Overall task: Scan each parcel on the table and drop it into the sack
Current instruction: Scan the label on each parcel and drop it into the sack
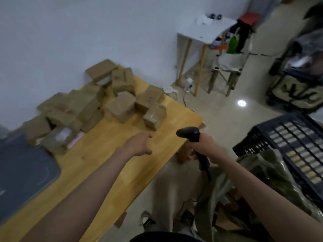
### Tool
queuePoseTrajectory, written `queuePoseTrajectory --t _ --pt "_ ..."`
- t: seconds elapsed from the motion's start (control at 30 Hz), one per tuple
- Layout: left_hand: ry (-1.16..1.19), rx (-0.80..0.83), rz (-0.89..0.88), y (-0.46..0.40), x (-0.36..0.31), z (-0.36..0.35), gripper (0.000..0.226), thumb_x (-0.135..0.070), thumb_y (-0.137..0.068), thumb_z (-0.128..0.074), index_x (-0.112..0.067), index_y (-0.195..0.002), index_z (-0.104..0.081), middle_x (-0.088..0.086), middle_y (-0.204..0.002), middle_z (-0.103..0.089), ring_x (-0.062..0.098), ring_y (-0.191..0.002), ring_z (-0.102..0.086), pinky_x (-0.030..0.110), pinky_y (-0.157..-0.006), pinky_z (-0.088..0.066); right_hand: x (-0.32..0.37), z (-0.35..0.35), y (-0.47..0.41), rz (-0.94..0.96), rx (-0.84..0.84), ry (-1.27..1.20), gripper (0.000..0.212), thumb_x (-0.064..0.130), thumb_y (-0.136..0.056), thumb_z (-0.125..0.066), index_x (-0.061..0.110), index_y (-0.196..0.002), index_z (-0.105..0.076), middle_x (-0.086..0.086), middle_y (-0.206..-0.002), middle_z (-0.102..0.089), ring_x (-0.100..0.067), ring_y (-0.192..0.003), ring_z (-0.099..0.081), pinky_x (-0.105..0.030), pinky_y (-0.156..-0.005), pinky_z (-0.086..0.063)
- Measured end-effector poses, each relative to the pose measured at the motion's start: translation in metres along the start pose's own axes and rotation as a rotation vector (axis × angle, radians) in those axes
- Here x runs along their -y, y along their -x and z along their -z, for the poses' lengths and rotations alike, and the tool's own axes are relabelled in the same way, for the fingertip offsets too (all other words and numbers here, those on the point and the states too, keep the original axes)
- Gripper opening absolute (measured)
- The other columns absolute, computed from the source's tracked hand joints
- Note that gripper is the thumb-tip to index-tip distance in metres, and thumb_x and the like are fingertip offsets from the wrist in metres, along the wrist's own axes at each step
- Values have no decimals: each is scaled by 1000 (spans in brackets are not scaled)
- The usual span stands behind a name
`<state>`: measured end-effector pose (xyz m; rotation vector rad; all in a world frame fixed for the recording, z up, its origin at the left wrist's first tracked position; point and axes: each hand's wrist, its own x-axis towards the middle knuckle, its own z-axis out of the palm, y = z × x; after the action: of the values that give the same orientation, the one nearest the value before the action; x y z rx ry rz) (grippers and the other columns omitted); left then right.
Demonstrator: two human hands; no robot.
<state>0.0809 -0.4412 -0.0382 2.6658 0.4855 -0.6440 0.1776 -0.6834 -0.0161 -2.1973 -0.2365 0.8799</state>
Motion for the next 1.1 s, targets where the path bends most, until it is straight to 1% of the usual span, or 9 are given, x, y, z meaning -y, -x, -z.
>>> queuePoseTrajectory --t 0.07,0.17,0.4,0.53,0.67,0.77,0.9,1.0,1.1 --pt "27 -9 43 12 28 4 72 -34 -83 -76 -24 -146 -40 0 -147 -43 20 -131 -46 37 -102 -44 21 -18 -6 7 28 40 15 14 -86 -69 7 -99 -65 -18 -93 -72 -29 -82 -73 -49 -79 -62" --pt "78 -22 101 28 69 11 72 -35 -85 -74 -24 -147 -39 0 -147 -42 20 -132 -45 38 -102 -45 52 -45 -14 17 90 38 16 11 -89 -68 8 -105 -64 -10 -87 -71 -19 -69 -74 -34 -62 -62" --pt "161 -39 220 64 158 22 71 -37 -85 -73 -26 -146 -38 0 -149 -40 20 -130 -45 39 -100 -46 119 -114 -26 118 170 17 26 8 -89 -68 8 -114 -63 -13 -94 -73 -25 -77 -75 -43 -67 -64" --pt "201 -64 275 82 204 28 71 -37 -85 -74 -26 -146 -39 -1 -151 -38 20 -130 -47 39 -101 -47 157 -156 -33 188 221 52 25 9 -88 -69 11 -113 -63 -12 -96 -72 -24 -77 -75 -37 -62 -63" --pt "256 -88 312 97 244 35 71 -40 -86 -73 -24 -146 -40 1 -152 -38 20 -131 -47 40 -100 -48 202 -192 -42 239 259 100 17 10 -89 -68 7 -106 -65 -12 -91 -72 -21 -70 -76 -35 -62 -63" --pt "304 -127 324 104 269 44 70 -35 -89 -72 -18 -148 -39 0 -158 -29 21 -137 -40 33 -98 -46 240 -211 -47 290 276 107 10 9 -90 -66 6 -100 -65 -13 -89 -71 -22 -64 -74 -35 -61 -63" --pt "317 -167 374 103 301 60 72 -40 -88 -71 -18 -148 -38 6 -153 -40 24 -131 -47 33 -96 -46 291 -233 -63 356 295 128 4 8 -92 -62 4 -92 -64 -14 -78 -67 -30 -66 -72 -38 -63 -61" --pt "301 -171 418 95 320 78 70 -41 -89 -70 -16 -147 -40 5 -149 -42 24 -130 -47 35 -100 -45 325 -245 -82 419 291 132 9 7 -91 -61 6 -82 -61 -13 -69 -60 -25 -60 -59 -35 -59 -52" --pt "344 -214 457 79 335 98 75 -43 -88 -69 -15 -150 -36 6 -151 -41 24 -130 -48 33 -100 -45 354 -253 -112 419 276 133 8 8 -88 -65 4 -95 -66 -11 -76 -64 -23 -67 -62 -32 -62 -53"
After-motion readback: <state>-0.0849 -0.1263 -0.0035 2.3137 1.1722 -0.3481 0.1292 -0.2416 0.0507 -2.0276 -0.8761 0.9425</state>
